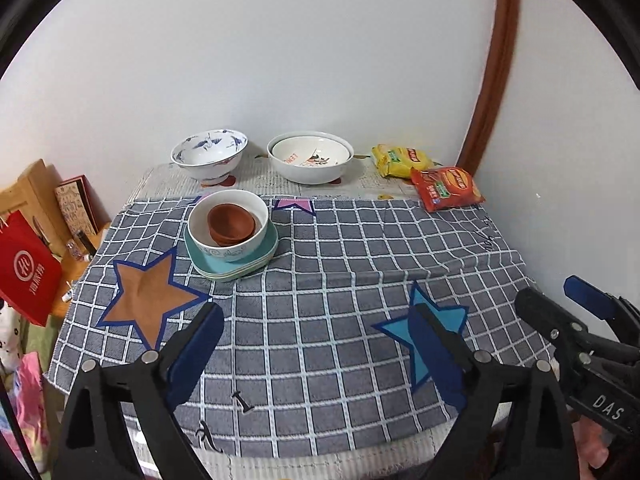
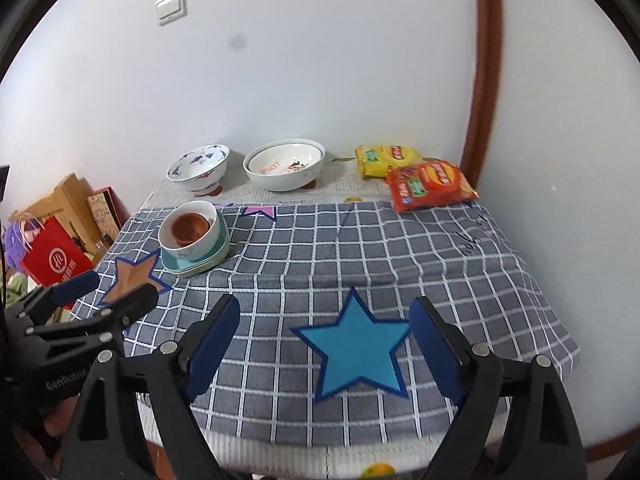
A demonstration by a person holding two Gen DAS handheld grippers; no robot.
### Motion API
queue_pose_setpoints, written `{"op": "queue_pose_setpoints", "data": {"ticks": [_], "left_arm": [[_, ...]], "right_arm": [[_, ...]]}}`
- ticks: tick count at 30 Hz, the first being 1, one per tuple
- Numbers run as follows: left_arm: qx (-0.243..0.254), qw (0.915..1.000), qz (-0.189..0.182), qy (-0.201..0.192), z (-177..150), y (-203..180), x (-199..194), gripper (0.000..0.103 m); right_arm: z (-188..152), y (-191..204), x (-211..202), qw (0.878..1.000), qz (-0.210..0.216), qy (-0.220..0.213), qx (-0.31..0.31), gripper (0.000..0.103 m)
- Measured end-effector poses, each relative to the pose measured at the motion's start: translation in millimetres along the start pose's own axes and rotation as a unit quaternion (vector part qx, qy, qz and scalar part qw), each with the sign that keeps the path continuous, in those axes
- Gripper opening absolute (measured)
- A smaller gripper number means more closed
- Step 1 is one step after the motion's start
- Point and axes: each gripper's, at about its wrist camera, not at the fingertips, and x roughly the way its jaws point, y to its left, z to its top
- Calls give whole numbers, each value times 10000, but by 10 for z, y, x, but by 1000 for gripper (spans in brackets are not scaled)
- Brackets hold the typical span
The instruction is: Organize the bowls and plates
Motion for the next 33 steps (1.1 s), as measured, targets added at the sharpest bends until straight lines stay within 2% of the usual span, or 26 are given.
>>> {"op": "queue_pose_setpoints", "data": {"ticks": [4,9,14,33], "left_arm": [[63,9997,168,-182,-119,-96,-169,94],[71,9994,170,-280,-226,-142,-315,95],[37,9994,163,-293,-289,-128,-393,95],[25,9988,276,-396,-292,-111,-550,95]], "right_arm": [[-119,-74,-234,9999,-55,-88,45,86],[-212,-132,-411,9996,-155,-152,179,86],[-306,-91,-533,9995,-244,-184,39,86],[-390,-17,-618,9996,-228,-145,33,86]]}}
